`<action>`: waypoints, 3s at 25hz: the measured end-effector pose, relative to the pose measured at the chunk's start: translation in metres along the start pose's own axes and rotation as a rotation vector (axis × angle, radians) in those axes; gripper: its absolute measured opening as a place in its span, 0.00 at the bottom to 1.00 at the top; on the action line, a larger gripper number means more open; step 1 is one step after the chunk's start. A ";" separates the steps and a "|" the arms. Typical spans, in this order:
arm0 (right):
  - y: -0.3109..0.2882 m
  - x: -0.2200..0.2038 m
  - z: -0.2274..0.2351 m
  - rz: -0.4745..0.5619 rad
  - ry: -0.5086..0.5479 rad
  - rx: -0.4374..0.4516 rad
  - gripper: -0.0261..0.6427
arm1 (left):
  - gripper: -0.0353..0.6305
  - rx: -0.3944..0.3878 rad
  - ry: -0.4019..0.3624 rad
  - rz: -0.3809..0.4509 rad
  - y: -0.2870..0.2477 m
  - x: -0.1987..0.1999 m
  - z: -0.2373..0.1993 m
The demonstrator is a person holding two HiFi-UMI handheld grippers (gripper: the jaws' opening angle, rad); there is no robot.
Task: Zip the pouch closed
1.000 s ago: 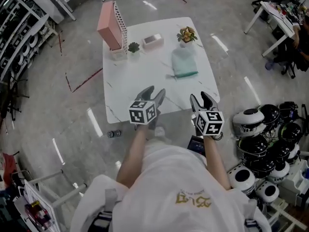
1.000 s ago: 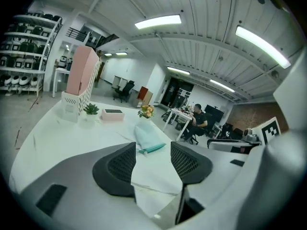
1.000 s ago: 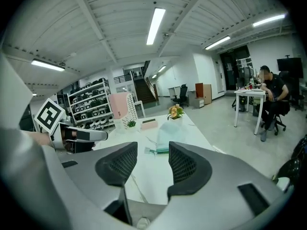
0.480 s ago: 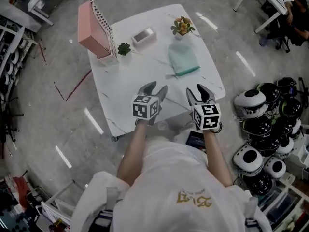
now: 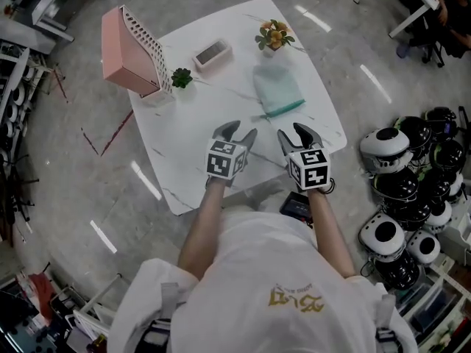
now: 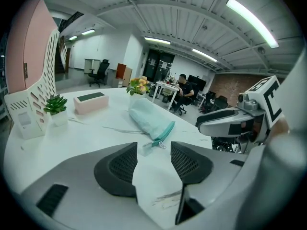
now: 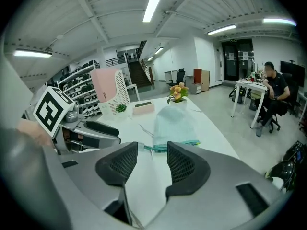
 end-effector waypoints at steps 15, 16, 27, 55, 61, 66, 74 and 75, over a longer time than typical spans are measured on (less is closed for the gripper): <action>-0.052 -0.033 0.004 -0.136 0.016 0.089 0.34 | 0.39 -0.040 -0.070 -0.078 -0.044 -0.012 -0.016; -0.055 -0.035 0.004 -0.143 0.019 0.093 0.34 | 0.39 -0.045 -0.076 -0.085 -0.046 -0.014 -0.017; -0.078 -0.047 0.007 -0.200 0.070 0.117 0.29 | 0.37 -0.107 -0.153 -0.132 -0.073 -0.017 -0.015; -0.097 -0.056 -0.001 -0.239 0.218 0.158 0.07 | 0.14 -0.222 -0.301 -0.161 -0.091 -0.027 -0.007; -0.098 -0.056 -0.001 -0.251 0.235 0.165 0.06 | 0.13 -0.224 -0.273 -0.159 -0.091 -0.027 -0.008; -0.098 -0.054 0.001 -0.256 0.235 0.166 0.06 | 0.11 -0.236 -0.278 -0.174 -0.091 -0.025 -0.006; -0.098 -0.053 0.001 -0.261 0.243 0.175 0.06 | 0.11 -0.239 -0.256 -0.176 -0.091 -0.025 -0.008; -0.097 -0.053 0.001 -0.261 0.245 0.176 0.06 | 0.11 -0.239 -0.256 -0.176 -0.091 -0.025 -0.008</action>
Point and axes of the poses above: the fingertips, and each gripper's own axes: y backward along the fingers, z to its right, x out of its top, the point moved 9 cm from there along y, backward along the fingers, and after that the axes turned 15 degrees about z, right-handed, at the moved point
